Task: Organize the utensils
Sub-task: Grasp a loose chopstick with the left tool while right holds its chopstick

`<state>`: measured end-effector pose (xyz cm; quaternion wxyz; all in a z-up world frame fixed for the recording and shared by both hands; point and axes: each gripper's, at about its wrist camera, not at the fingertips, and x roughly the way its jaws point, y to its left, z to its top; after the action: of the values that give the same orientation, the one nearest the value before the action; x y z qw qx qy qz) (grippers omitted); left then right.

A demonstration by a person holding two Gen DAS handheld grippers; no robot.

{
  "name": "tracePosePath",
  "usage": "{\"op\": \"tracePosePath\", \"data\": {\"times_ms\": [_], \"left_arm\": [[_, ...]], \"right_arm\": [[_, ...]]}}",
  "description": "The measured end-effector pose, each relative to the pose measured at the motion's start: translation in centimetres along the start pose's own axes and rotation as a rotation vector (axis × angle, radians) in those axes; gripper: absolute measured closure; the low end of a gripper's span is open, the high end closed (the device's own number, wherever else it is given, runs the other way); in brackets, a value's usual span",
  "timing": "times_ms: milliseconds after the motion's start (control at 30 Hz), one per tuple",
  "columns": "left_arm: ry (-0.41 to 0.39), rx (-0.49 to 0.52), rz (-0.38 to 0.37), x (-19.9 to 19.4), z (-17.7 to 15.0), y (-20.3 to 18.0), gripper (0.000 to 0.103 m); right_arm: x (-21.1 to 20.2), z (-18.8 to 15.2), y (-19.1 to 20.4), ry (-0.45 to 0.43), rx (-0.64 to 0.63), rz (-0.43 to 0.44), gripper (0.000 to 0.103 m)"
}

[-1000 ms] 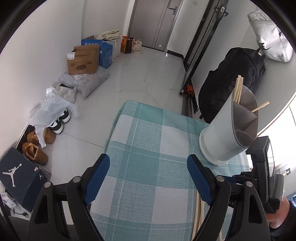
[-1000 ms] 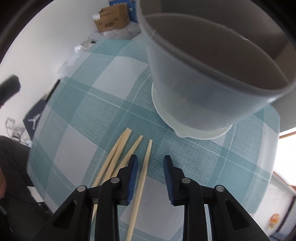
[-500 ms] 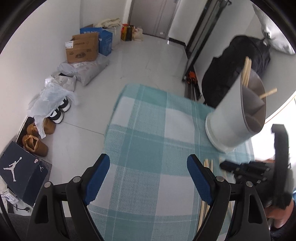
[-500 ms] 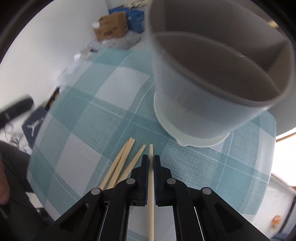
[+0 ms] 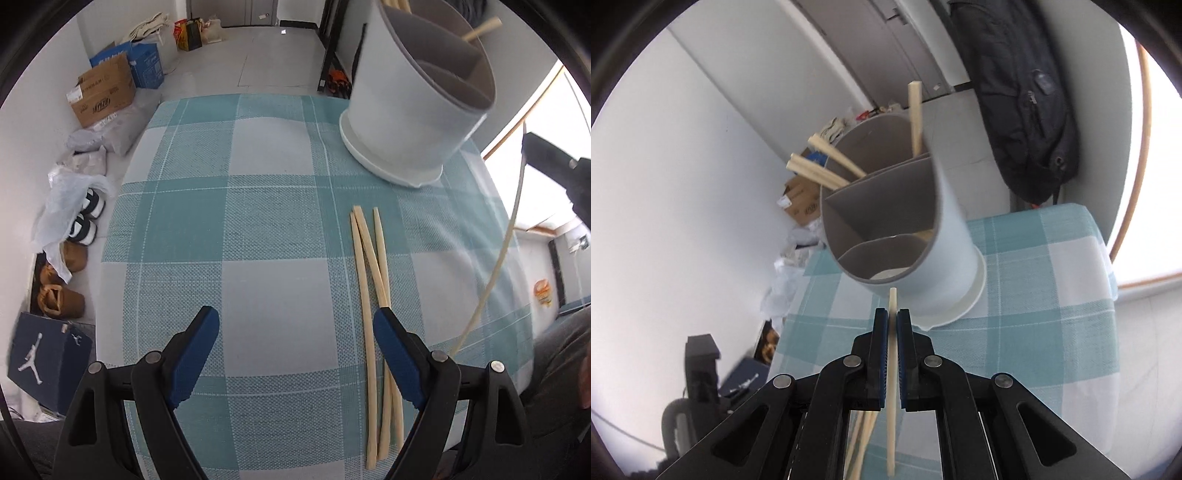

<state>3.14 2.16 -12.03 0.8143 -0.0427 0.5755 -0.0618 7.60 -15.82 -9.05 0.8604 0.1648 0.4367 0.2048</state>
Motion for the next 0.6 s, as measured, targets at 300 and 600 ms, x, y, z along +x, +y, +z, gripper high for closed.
{"op": "tracePosePath", "data": {"times_ms": [300, 600], "left_arm": [[0.029, 0.023, 0.114, 1.0, -0.5, -0.7, 0.02], [0.042, -0.029, 0.123, 1.6, 0.4, -0.4, 0.019]], "right_arm": [[-0.9, -1.0, 0.1, -0.046, 0.026, 0.067, 0.099], [-1.1, -1.4, -0.7, -0.055, 0.035, 0.09, 0.099]]}}
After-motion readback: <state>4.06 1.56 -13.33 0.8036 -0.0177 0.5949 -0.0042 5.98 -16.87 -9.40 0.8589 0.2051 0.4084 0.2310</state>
